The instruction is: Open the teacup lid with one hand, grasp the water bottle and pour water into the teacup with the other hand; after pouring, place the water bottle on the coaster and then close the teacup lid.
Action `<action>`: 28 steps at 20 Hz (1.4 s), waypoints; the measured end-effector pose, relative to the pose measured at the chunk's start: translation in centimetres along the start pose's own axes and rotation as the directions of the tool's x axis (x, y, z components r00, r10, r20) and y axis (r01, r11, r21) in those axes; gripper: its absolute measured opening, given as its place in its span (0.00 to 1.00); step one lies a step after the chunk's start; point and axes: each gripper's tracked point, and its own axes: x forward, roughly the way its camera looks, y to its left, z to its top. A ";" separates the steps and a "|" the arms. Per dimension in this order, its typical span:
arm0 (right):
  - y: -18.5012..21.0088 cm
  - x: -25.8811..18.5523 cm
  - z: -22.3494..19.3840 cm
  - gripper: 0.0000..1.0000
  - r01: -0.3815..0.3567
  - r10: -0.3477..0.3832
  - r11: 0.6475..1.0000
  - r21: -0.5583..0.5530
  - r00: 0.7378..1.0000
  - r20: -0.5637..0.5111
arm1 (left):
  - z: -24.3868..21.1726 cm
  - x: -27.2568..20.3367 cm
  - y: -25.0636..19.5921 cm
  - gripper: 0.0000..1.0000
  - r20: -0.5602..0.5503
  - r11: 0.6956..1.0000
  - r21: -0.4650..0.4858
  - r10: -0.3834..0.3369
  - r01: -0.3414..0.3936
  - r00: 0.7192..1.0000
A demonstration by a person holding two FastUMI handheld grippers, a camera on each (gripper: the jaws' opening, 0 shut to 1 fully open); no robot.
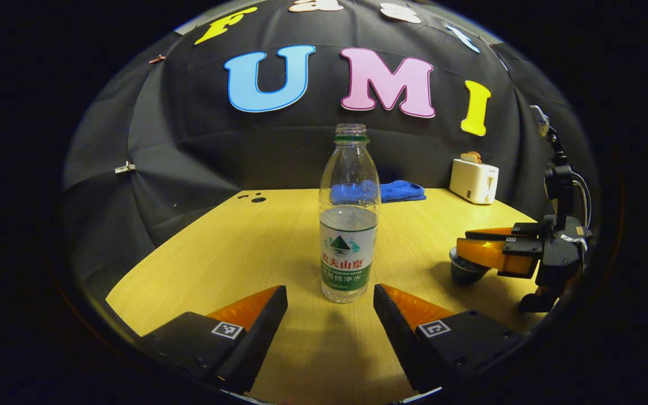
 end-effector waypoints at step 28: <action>-2.5 -1.0 4.6 0.24 0.014 -0.015 0.999 0.044 1.000 0.027 | 5.0 10.1 -2.0 0.96 0.143 0.995 -0.019 -0.092 0.096 0.985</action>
